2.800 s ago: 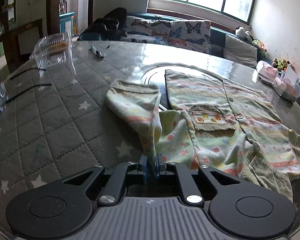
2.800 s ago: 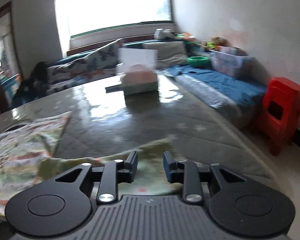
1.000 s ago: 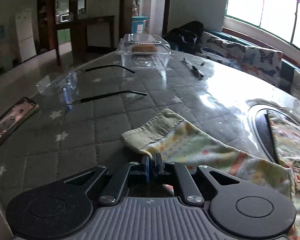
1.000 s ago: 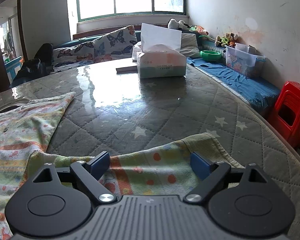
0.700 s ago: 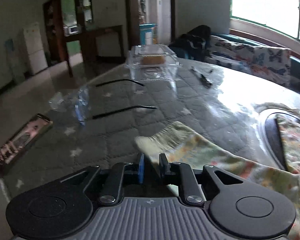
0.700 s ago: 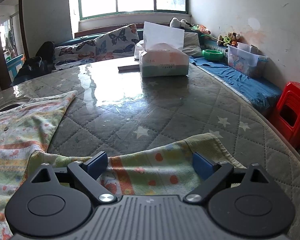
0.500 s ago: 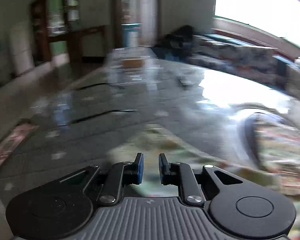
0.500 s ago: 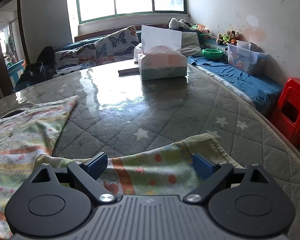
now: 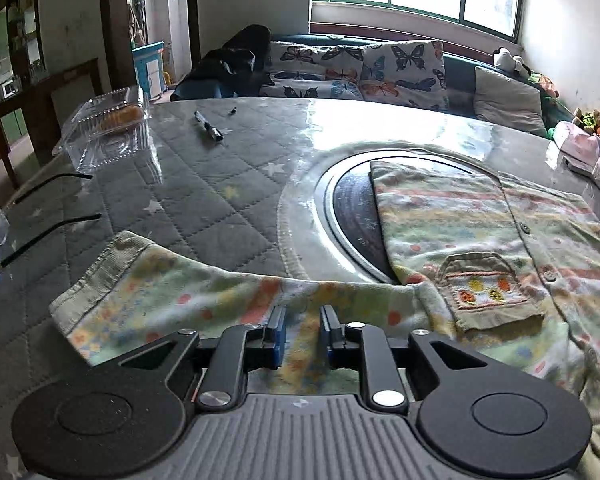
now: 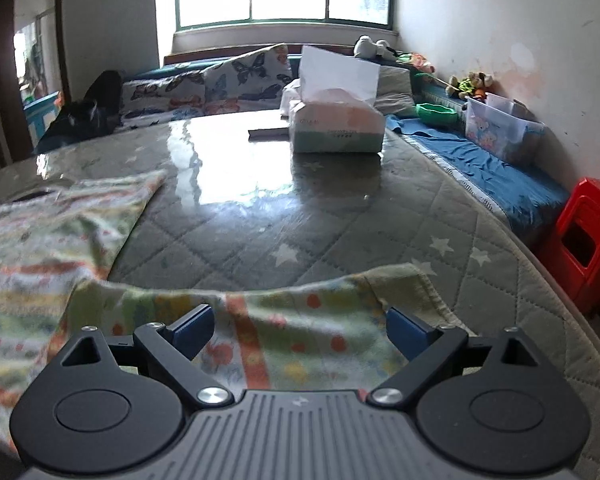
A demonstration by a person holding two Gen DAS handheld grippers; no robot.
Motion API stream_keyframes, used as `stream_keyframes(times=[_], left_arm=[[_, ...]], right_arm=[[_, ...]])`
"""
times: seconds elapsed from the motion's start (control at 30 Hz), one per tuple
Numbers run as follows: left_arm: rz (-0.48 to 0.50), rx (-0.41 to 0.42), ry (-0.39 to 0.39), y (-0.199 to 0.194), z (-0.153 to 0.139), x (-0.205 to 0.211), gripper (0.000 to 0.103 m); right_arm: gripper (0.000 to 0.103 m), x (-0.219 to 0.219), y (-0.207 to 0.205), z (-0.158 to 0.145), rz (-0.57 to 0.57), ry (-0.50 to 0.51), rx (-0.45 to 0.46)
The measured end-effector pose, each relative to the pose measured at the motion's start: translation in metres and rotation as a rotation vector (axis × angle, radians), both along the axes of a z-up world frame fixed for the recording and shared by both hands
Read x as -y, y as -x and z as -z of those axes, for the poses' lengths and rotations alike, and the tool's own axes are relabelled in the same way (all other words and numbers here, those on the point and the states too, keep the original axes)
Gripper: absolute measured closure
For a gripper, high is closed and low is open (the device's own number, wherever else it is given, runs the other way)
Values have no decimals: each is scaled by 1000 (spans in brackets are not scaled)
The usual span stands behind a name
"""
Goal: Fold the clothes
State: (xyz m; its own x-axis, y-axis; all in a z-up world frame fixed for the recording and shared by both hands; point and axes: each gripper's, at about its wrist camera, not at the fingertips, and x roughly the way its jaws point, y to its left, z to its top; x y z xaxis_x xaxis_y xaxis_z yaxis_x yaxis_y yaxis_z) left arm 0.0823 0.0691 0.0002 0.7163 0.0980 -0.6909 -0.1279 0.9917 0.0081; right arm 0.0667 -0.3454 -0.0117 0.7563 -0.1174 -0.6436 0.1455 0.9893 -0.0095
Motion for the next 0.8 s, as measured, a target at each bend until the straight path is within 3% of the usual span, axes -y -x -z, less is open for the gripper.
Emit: stream_keyframes(times=[0.13, 0.37, 0.6, 0.8], left_arm=[[-37, 4, -37, 2, 3, -9, 73], [-37, 9, -22, 11, -5, -10, 73], [46, 44, -6, 19, -20, 17, 59], [116, 39, 7, 20, -21, 43, 51]], right_arm=[[8, 4, 5, 2, 15, -7, -1], [9, 14, 19, -1, 48, -3, 13], [11, 28, 25, 0, 97, -4, 20], [20, 43, 35, -2, 143, -28, 39]])
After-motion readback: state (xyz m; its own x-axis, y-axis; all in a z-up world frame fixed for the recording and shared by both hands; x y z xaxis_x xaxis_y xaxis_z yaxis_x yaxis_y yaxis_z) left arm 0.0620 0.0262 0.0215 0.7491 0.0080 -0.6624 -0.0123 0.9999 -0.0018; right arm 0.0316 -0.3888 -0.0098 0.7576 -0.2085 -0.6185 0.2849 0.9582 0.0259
